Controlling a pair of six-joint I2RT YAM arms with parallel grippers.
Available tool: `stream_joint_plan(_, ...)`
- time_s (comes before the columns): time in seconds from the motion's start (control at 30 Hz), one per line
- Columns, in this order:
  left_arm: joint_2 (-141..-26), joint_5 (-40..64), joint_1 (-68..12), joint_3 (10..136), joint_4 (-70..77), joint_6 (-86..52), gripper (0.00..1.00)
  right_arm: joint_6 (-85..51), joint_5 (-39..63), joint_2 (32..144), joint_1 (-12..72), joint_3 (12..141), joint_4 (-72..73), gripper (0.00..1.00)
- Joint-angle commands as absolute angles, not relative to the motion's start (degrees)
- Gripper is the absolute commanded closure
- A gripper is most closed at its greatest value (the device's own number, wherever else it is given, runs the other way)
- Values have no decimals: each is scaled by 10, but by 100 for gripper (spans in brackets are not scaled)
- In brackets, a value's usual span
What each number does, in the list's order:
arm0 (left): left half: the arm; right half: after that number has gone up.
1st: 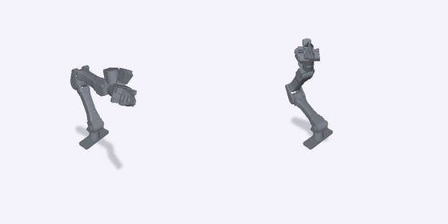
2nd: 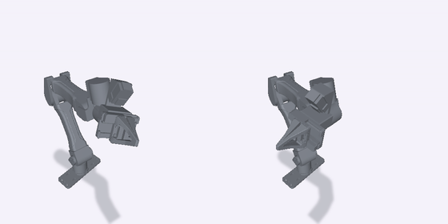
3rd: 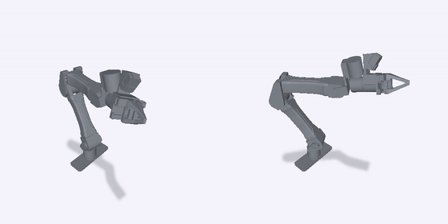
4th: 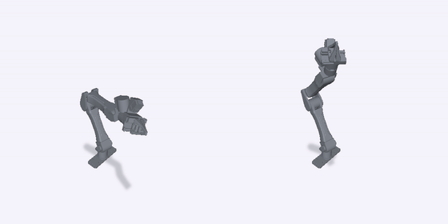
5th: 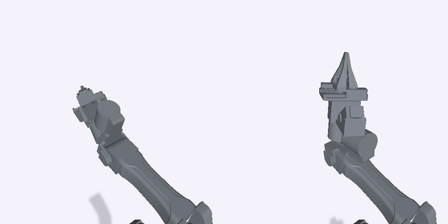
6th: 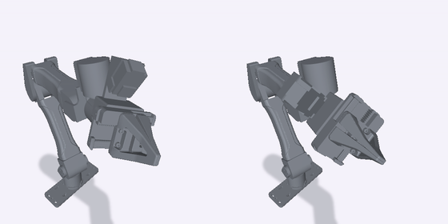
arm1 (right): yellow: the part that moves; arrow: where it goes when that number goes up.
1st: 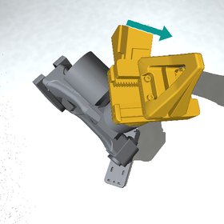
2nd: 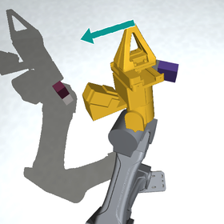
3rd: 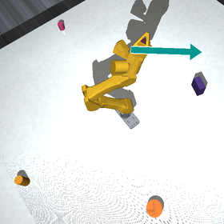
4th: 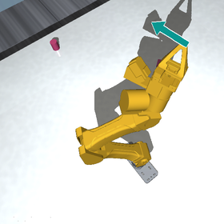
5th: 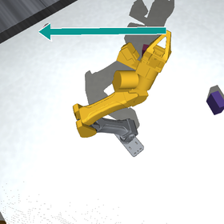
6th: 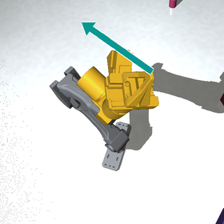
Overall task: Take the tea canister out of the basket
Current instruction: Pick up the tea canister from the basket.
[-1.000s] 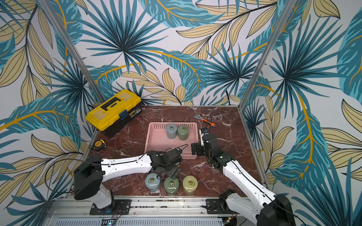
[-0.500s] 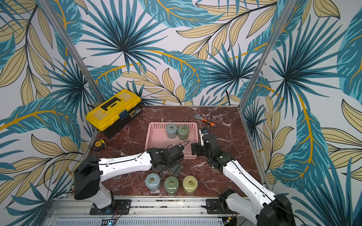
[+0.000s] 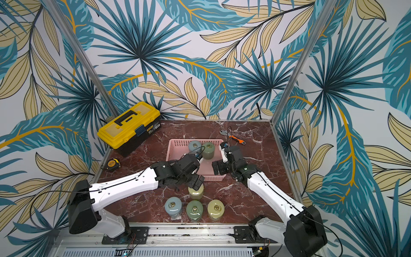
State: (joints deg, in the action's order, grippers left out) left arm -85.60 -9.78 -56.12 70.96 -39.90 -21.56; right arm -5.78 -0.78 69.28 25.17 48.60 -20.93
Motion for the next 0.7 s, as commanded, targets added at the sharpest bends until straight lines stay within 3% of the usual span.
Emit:
stream_joint_plan(0.0, -814, -96, -533, 678, -357, -200, 0, -23, 6, 703, 251, 510, -248, 1)
stream_joint_plan(0.67, -628, -61, -340, 410, -27, -136, 0, 47, 15, 865, 244, 646, -270, 1)
